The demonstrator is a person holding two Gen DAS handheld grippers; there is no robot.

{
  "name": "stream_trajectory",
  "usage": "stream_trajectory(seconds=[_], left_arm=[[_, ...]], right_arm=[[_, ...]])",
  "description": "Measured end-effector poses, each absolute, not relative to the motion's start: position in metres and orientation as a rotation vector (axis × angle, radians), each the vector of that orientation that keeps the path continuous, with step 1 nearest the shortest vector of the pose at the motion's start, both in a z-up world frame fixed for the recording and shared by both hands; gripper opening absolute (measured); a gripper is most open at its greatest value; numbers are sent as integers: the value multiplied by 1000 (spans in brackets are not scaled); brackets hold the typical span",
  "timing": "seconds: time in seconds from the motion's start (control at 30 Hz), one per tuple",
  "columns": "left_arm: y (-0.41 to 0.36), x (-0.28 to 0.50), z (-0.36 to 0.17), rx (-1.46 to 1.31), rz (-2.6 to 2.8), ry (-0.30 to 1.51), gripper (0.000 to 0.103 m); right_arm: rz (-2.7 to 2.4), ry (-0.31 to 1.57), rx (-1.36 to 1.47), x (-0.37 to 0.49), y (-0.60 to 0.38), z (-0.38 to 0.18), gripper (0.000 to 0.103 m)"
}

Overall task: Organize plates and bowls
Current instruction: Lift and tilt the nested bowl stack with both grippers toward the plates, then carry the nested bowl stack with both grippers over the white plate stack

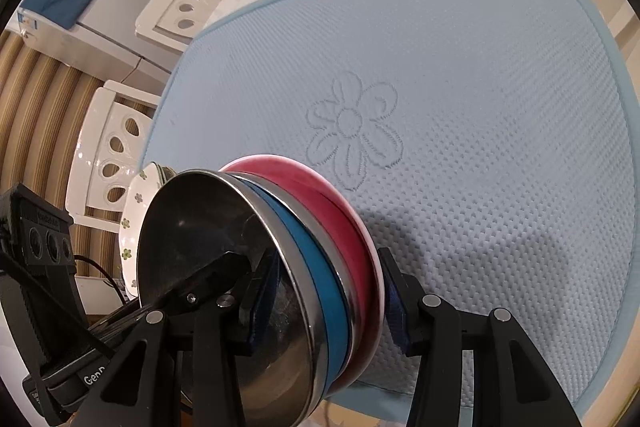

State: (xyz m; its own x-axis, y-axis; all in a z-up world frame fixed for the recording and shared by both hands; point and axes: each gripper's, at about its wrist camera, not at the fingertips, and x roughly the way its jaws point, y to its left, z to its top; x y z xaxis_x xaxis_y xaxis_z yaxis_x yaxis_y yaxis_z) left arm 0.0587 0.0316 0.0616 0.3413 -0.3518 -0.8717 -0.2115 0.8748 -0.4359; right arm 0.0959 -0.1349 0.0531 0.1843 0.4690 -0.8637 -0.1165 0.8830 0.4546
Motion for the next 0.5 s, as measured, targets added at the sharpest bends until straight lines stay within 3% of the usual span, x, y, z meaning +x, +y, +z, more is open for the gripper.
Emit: stream_trajectory(seconds=[0.2, 0.3, 0.5], left_arm=[[34, 58, 52, -555, -88, 1252, 38], [34, 56, 54, -547, -85, 1255, 39], [29, 48, 53, -521, -88, 1254, 38]], right_arm=[[416, 1384, 349, 94, -133, 33, 47], [446, 1474, 437, 98, -135, 18, 54], [466, 1439, 477, 87, -144, 17, 52]])
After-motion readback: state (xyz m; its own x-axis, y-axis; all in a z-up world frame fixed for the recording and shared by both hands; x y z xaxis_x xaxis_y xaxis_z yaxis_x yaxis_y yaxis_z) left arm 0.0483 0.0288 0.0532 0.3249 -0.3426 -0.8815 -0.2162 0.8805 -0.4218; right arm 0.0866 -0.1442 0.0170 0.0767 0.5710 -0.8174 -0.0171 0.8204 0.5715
